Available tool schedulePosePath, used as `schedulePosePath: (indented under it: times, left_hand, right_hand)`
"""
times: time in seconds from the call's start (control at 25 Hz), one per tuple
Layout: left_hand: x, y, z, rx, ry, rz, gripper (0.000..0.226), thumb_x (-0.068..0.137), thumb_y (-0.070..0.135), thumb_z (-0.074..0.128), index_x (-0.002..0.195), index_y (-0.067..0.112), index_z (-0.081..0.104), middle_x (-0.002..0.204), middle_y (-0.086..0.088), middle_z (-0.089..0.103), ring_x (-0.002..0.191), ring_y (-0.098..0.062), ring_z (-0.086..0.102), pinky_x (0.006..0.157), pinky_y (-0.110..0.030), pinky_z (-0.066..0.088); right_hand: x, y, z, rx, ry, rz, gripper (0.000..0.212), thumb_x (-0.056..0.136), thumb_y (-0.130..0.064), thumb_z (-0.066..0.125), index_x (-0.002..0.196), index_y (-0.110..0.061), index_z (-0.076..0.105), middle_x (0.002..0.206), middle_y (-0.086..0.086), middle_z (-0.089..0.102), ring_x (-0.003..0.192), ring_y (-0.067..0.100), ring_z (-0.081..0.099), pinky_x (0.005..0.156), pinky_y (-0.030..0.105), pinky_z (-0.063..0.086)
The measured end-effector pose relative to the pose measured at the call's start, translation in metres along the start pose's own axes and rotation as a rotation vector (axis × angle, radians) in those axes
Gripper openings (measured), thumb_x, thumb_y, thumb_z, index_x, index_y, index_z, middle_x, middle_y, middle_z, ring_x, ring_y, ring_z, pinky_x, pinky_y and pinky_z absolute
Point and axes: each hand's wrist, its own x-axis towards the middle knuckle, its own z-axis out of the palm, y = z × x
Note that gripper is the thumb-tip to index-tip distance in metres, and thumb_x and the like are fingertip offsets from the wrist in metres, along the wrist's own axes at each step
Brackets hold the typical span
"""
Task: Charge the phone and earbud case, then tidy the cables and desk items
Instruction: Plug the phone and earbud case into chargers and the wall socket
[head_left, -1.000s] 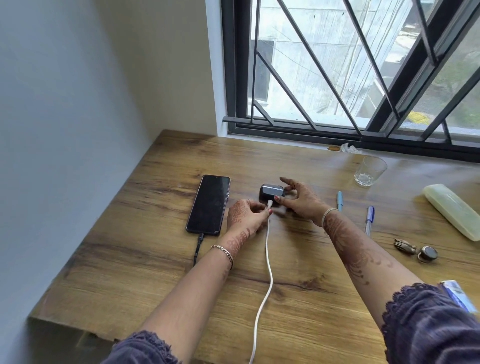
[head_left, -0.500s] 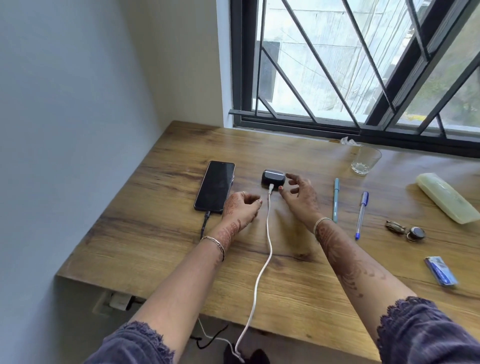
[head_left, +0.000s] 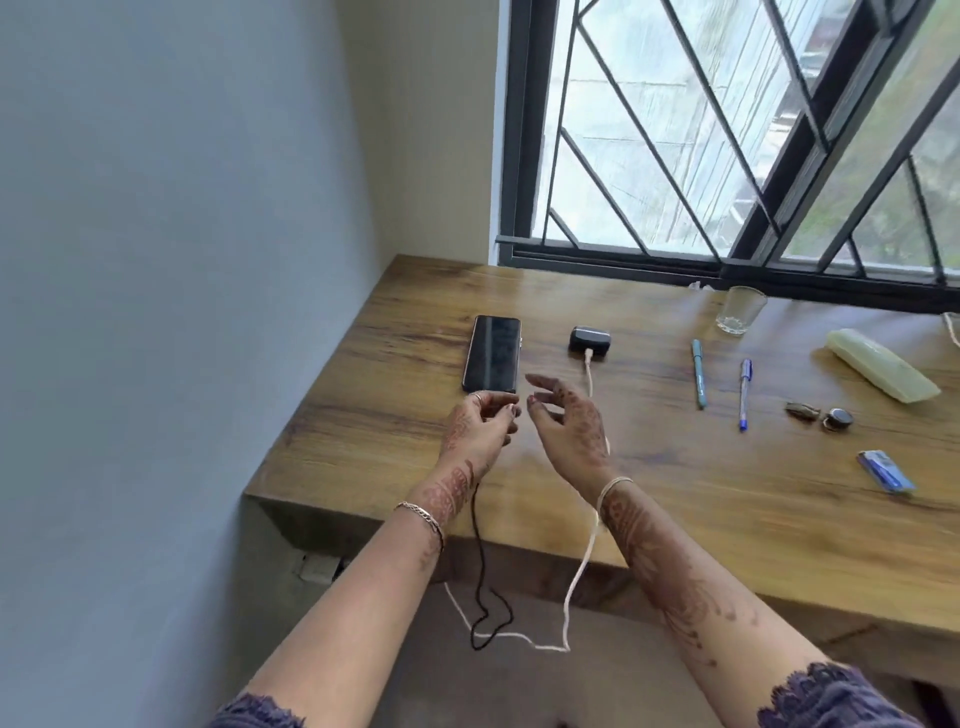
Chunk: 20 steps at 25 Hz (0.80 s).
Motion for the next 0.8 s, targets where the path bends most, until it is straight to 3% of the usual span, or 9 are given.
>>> schedulePosePath:
  times: [0.16,0.24,0.36,0.52,0.6,0.68,0.8]
  left_hand:
    - [-0.050,-0.024,-0.068,-0.059,0.004,-0.031,0.011,0.092,0.012,0.057,0.097,0.010,0.066,0.083,-0.003,0.068,0.074,-0.015,0.065,0.072,-0.028,0.055]
    - [-0.072,-0.049,-0.096,-0.037,0.042,-0.069,0.011,0.089,0.017,0.060,0.096,0.013,0.069,0.089,-0.004,0.072,0.081,-0.017,0.069,0.077,-0.032,0.057]
    - [-0.108,-0.086,-0.140,-0.019,0.115,-0.134,0.012,0.089,0.015,0.060,0.093,0.014,0.071,0.088,-0.002,0.073,0.081,-0.015,0.069,0.075,-0.029,0.058]
    - [-0.138,-0.139,-0.178,-0.154,0.187,-0.373,0.015,0.092,0.006,0.051,0.093,0.007,0.066,0.075,-0.007,0.068,0.059,-0.013,0.060,0.053,-0.021,0.048]
    - [-0.138,-0.168,-0.192,-0.214,0.248,-0.518,0.016,0.089,0.003,0.051,0.086,0.005,0.066,0.064,-0.006,0.064,0.044,-0.011,0.054,0.042,-0.017,0.040]
    - [-0.129,-0.193,-0.203,-0.285,0.292,-0.631,0.017,0.087,0.003,0.053,0.076,0.005,0.066,0.055,-0.005,0.063,0.034,-0.011,0.050,0.037,-0.013,0.035]
    - [-0.096,-0.223,-0.211,-0.425,0.312,-0.749,0.022,0.092,0.014,0.053,0.075,0.008,0.064,0.060,-0.005,0.063,0.046,-0.016,0.052,0.036,-0.013,0.035]
  right_hand:
    - [-0.076,-0.047,0.053,0.153,0.028,0.083,0.024,0.089,-0.013,0.060,0.111,-0.021,0.064,0.100,-0.007,0.069,0.087,-0.002,0.064,0.079,0.013,0.052]
    - [-0.111,-0.056,0.078,0.196,0.006,0.158,0.019,0.089,-0.013,0.059,0.105,-0.021,0.065,0.095,-0.008,0.069,0.082,-0.003,0.063,0.074,0.012,0.050]
    - [-0.158,-0.058,0.118,0.191,-0.015,0.298,0.014,0.088,-0.017,0.059,0.098,-0.023,0.067,0.094,-0.007,0.070,0.089,0.008,0.065,0.083,0.024,0.052]
    - [-0.197,-0.044,0.164,0.028,-0.207,0.444,0.025,0.090,-0.012,0.050,0.104,-0.022,0.067,0.110,-0.004,0.068,0.109,0.014,0.059,0.090,0.022,0.043]
    - [-0.205,-0.034,0.186,-0.057,-0.391,0.452,0.036,0.091,-0.011,0.044,0.121,-0.021,0.061,0.129,-0.001,0.059,0.125,0.019,0.050,0.101,0.023,0.036]
    - [-0.199,-0.016,0.215,-0.191,-0.548,0.385,0.046,0.095,-0.014,0.039,0.141,-0.016,0.043,0.146,0.001,0.041,0.139,0.021,0.034,0.110,0.023,0.024]
    - [-0.173,0.023,0.269,-0.488,-0.703,0.144,0.050,0.096,-0.027,0.031,0.143,-0.010,0.036,0.155,0.006,0.028,0.143,0.023,0.023,0.117,0.035,0.013]
